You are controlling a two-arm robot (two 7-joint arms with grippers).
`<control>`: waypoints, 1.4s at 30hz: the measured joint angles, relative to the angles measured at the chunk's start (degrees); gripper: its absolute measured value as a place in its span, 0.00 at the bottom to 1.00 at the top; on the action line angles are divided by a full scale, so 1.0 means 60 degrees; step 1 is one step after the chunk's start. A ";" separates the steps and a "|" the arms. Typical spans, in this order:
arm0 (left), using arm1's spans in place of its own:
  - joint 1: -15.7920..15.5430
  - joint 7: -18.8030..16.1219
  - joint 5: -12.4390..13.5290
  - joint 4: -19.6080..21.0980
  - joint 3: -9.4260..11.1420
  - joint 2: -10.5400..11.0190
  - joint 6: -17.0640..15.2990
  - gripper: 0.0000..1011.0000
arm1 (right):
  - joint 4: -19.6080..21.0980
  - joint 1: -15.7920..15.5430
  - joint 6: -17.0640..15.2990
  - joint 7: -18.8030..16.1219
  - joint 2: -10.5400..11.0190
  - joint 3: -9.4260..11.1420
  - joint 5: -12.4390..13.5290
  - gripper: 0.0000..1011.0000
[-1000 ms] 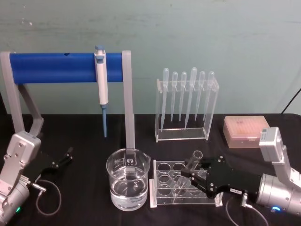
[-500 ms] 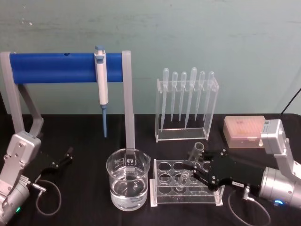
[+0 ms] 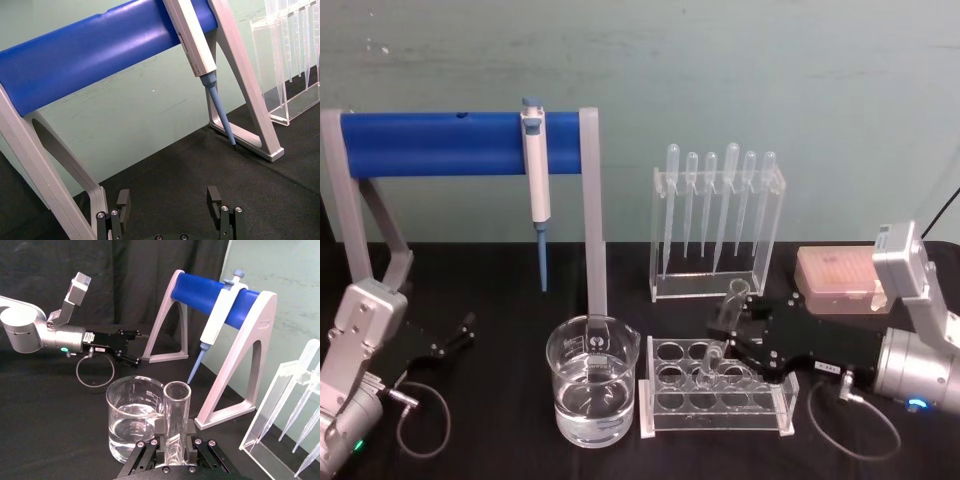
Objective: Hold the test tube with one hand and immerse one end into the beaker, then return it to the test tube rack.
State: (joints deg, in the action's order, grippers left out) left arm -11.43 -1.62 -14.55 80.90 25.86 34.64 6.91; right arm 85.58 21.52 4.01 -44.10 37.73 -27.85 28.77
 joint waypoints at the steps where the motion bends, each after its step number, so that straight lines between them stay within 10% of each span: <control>1: 0.0000 0.0000 0.0000 -0.0001 0.0000 0.0000 0.0000 0.99 | 0.0039 0.0015 -0.0028 0.0018 0.0016 -0.0001 0.0000 0.24; 42: 0.0000 0.0000 0.0000 0.0000 0.0000 0.0000 0.0000 0.99 | 0.0739 0.1624 -0.2090 0.0364 0.0225 -0.0367 0.0718 0.24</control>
State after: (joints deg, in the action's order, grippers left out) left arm -11.43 -1.62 -14.55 80.90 25.86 34.64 6.90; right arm 90.01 31.26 -8.53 -41.92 39.08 -30.06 33.07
